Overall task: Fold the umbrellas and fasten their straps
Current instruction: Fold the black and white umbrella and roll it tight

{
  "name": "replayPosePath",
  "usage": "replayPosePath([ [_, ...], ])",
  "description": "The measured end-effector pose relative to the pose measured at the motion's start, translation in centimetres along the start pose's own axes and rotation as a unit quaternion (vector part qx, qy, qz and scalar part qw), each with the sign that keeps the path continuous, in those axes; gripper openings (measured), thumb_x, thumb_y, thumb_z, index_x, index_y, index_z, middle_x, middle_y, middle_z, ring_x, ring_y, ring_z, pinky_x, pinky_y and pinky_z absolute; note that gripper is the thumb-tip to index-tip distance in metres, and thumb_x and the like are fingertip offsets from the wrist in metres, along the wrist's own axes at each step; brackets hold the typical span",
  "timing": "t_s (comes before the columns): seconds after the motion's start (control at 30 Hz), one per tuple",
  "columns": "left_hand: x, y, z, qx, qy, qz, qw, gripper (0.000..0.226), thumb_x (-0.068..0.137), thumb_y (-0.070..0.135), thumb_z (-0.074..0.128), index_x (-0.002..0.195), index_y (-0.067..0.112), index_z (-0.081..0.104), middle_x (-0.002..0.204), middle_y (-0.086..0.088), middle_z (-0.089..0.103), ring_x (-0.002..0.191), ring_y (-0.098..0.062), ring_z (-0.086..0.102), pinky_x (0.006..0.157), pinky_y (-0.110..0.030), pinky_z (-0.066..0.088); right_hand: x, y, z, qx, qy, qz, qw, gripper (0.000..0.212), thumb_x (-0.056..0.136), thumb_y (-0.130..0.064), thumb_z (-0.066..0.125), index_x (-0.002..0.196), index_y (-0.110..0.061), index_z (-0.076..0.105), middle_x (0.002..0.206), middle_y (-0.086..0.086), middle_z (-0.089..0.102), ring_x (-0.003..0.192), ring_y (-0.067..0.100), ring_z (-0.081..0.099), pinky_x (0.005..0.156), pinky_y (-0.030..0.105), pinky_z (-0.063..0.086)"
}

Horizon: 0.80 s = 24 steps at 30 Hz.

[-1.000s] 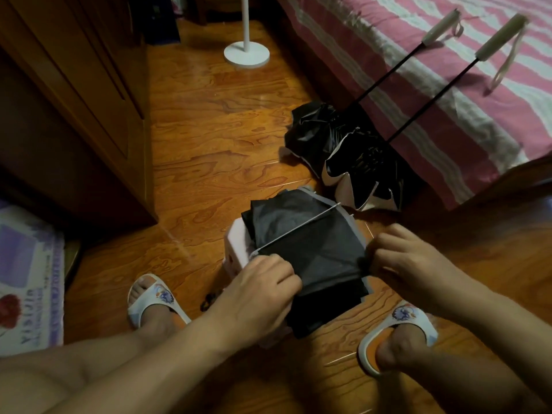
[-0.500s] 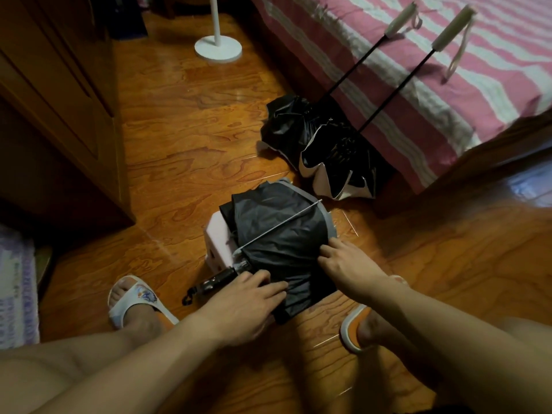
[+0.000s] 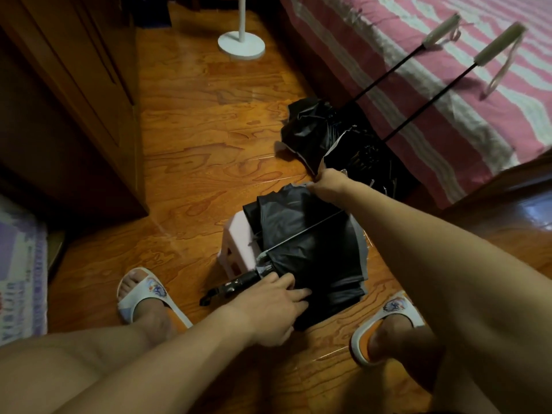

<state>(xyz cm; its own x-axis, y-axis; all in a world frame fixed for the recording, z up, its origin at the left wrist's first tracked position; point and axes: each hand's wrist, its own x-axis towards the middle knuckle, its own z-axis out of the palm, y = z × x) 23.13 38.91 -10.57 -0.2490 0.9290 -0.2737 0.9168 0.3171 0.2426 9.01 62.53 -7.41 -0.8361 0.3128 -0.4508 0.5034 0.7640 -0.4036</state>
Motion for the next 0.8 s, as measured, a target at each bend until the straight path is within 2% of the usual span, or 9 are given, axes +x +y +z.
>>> replayPosePath([
  [0.13, 0.0, 0.1, -0.3, -0.003, -0.012, 0.0, 1.0, 0.055, 0.1, 0.039, 0.05, 0.152, 0.021, 0.043, 0.165, 0.001, 0.028, 0.132, -0.026, 0.032, 0.104, -0.041, 0.033, -0.4, -0.9, -1.1, 0.182, -0.065, 0.027, 0.981, 0.032, 0.089, -0.03, 0.078, 0.108, -0.006, 0.068, 0.104, 0.012, 0.072, 0.092, 0.025, 0.072, 0.08, 0.035, 0.06],
  [0.27, -0.3, 0.4, -0.9, -0.024, -0.038, -0.016, 0.999, 0.054, 0.101, 0.038, 0.052, 0.151, 0.022, 0.043, 0.167, 0.0, 0.022, 0.139, -0.028, 0.026, 0.11, -0.044, 0.032, -4.2, -1.7, -4.1, 0.323, -0.123, 0.014, 0.938, 0.012, 0.092, -0.016, 0.073, 0.102, -0.008, 0.072, 0.103, 0.013, 0.076, 0.097, 0.028, 0.074, 0.092, 0.045, 0.059],
  [0.33, -0.5, 0.6, -1.1, -0.046, -0.044, -0.029, 0.998, 0.054, 0.101, 0.038, 0.052, 0.152, 0.023, 0.042, 0.167, 0.0, 0.021, 0.142, -0.027, 0.023, 0.113, -0.044, 0.029, -7.8, -1.2, -5.6, 0.322, -0.117, -0.029, 0.939, 0.006, 0.096, -0.014, 0.066, 0.095, -0.013, 0.072, 0.098, 0.008, 0.073, 0.093, 0.023, 0.07, 0.081, 0.036, 0.056],
  [0.4, -0.8, 0.6, -0.9, -0.063, -0.035, -0.038, 0.997, 0.054, 0.101, 0.038, 0.052, 0.152, 0.025, 0.042, 0.166, 0.0, 0.024, 0.143, -0.026, 0.023, 0.113, -0.044, 0.029, -11.6, 0.5, -6.4, 0.314, -0.12, -0.048, 0.941, 0.013, 0.096, -0.012, 0.063, 0.106, -0.009, 0.071, 0.105, 0.008, 0.072, 0.097, 0.023, 0.068, 0.084, 0.035, 0.054],
  [0.53, -1.4, 0.4, -0.8, -0.101, -0.036, -0.046, 0.993, 0.05, 0.101, 0.04, 0.051, 0.149, 0.031, 0.045, 0.163, 0.003, 0.029, 0.144, -0.021, 0.025, 0.115, -0.042, 0.028, -15.9, 4.3, -4.7, 0.276, -0.148, -0.007, 0.95, 0.03, 0.09, -0.017, 0.072, 0.118, -0.014, 0.063, 0.114, 0.011, 0.07, 0.106, 0.029, 0.069, 0.101, 0.055, 0.052],
  [0.63, -1.3, 0.4, -2.4, -0.186, -0.002, -0.084, 0.979, 0.038, 0.102, 0.038, 0.051, 0.139, 0.033, 0.056, 0.148, 0.008, 0.048, 0.135, -0.011, 0.041, 0.114, -0.037, 0.036, -16.2, 4.3, -3.2, 0.243, -0.094, 0.005, 0.965, 0.057, 0.092, -0.033, 0.073, 0.142, -0.037, 0.046, 0.119, -0.001, 0.061, 0.1, 0.015, 0.065, 0.081, 0.032, 0.055],
  [0.7, -1.0, 0.1, -4.0, -0.28, 0.103, -0.19, 0.935, 0.02, 0.1, 0.03, 0.054, 0.117, 0.033, 0.065, 0.118, 0.009, 0.066, 0.107, -0.009, 0.062, 0.092, -0.033, 0.052, -15.7, 4.2, -2.9, 0.242, -0.034, -0.025, 0.969, 0.062, 0.098, -0.03, 0.067, 0.152, -0.04, 0.036, 0.12, -0.005, 0.06, 0.096, 0.005, 0.062, 0.065, 0.017, 0.05],
  [0.73, -0.8, -0.3, -4.7, -0.325, 0.166, -0.254, 0.896, 0.012, 0.099, 0.027, 0.056, 0.107, 0.031, 0.065, 0.102, 0.008, 0.068, 0.09, -0.011, 0.066, 0.077, -0.032, 0.054, -15.4, 4.5, -2.9, 0.243, -0.009, -0.047, 0.969, 0.06, 0.1, -0.027, 0.064, 0.152, -0.04, 0.037, 0.116, -0.008, 0.062, 0.095, 0.002, 0.062, 0.062, 0.012, 0.049],
  [0.8, -0.6, -1.4, -5.7, -0.421, 0.267, -0.346, 0.795, 0.007, 0.099, 0.023, 0.059, 0.102, 0.029, 0.058, 0.091, 0.002, 0.062, 0.071, -0.015, 0.06, 0.061, -0.031, 0.047, -15.1, 5.3, -2.9, 0.258, 0.011, -0.083, 0.962, 0.053, 0.102, -0.02, 0.061, 0.149, -0.039, 0.046, 0.112, -0.015, 0.064, 0.101, -0.001, 0.062, 0.076, 0.014, 0.054],
])
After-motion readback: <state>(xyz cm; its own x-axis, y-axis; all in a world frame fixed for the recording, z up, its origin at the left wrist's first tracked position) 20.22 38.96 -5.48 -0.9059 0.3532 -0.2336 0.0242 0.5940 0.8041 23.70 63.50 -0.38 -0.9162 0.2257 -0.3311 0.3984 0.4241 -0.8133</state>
